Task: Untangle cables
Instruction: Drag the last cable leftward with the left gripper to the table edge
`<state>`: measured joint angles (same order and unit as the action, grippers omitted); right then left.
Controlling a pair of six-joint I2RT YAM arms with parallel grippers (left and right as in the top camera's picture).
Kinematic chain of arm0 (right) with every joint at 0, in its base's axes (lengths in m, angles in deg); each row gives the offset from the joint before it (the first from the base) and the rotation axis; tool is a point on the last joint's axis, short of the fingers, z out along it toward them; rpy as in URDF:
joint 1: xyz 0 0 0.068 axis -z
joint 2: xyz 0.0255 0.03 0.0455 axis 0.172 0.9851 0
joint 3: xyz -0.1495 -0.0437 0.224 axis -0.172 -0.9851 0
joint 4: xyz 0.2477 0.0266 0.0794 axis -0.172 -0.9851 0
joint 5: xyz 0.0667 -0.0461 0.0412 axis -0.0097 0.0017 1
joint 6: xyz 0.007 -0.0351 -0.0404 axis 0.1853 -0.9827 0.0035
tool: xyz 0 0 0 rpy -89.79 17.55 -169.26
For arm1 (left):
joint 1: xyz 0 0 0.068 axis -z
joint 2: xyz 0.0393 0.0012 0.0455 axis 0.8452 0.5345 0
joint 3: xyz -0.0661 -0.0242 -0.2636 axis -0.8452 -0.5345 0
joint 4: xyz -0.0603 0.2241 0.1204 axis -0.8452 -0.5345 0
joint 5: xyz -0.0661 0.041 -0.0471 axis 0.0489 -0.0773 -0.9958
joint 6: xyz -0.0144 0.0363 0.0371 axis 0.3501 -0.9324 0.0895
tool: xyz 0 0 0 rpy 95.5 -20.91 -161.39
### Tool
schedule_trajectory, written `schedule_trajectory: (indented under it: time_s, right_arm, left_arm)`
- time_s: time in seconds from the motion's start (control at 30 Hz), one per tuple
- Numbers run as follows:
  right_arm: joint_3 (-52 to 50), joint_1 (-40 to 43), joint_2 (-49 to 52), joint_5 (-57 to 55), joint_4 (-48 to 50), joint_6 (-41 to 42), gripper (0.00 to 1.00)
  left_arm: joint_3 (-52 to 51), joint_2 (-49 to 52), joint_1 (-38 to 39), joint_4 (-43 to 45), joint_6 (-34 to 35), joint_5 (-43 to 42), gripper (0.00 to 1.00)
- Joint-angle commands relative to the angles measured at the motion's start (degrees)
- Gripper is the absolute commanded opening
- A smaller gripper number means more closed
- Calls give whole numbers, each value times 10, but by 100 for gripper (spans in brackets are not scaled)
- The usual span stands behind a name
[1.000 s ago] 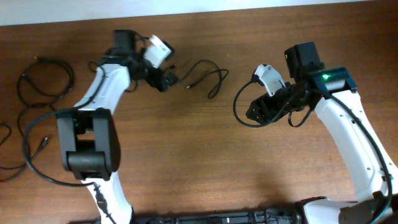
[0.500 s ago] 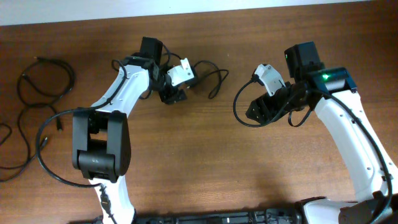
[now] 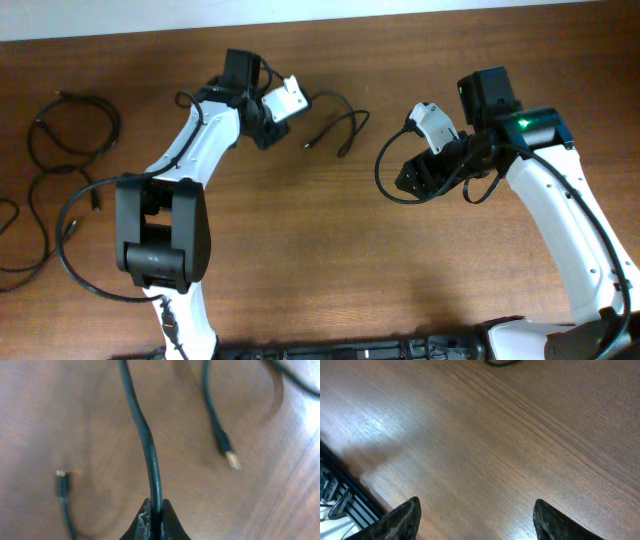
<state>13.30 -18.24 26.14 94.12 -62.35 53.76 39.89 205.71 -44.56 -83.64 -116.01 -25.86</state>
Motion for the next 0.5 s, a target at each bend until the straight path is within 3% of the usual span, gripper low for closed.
schedule_trajectory:
  time_s: [0.0,0.1,0.3,0.47]
  right_arm:
    - [0,1,1,5,1,2,71]
    - [0,1,1,5,1,2,71]
    - [0,1,1,5,2,2,70]
    - [0,1,1,5,1,2,71]
  left_arm:
    - [76,-62,-2,15,68,48,0]
    - [134,-82,-9,22,119,123,0]
    - [180,-105,-66,41,186,136,0]
    - [182,-109,-171,65,346,136,0]
